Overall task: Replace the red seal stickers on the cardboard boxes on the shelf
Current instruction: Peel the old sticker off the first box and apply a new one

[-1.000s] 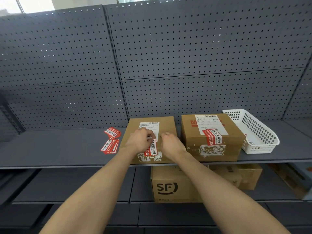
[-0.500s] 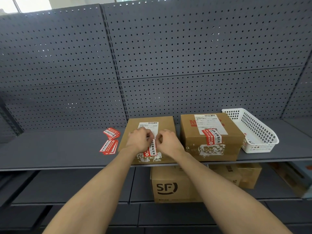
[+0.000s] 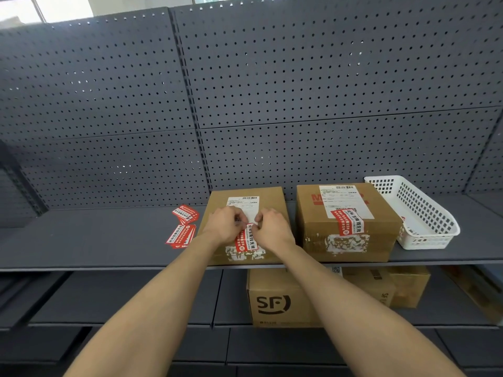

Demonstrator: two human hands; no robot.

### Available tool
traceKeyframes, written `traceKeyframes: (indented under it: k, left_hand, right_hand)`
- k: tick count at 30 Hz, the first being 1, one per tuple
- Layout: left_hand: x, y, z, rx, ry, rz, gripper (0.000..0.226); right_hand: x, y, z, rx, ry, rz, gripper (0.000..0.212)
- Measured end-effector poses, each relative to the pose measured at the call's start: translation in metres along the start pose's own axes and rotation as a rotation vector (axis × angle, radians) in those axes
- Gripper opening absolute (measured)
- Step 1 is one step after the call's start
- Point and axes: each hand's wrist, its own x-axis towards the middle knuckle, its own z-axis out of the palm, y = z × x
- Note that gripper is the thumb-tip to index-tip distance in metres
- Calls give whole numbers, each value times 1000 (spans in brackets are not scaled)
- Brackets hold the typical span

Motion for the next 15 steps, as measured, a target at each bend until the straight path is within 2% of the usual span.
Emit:
traceKeyframes:
  k: [2, 4, 7, 9, 13, 15]
  left_hand:
    - [0, 4, 1, 23, 29, -10, 22]
    - [1, 6, 1, 34, 27, -11, 23]
    - [4, 4, -7, 4, -28, 17, 20]
    - [5, -2, -12, -20, -70, 36, 15]
    - [5, -7, -13, 7, -67, 43, 8]
    - [4, -5, -10, 35, -51, 39, 18]
  right_hand:
    - [2, -4, -2, -33, -21, -22, 19]
    - [4, -8, -1, -70, -49, -19, 11]
    - [5, -6, 4, -8, -56, 23, 11]
    - [4, -3, 7, 48, -51, 40, 18]
    - [4, -3, 6, 85, -51, 60, 23]
    - [4, -4, 5, 87, -62, 56, 16]
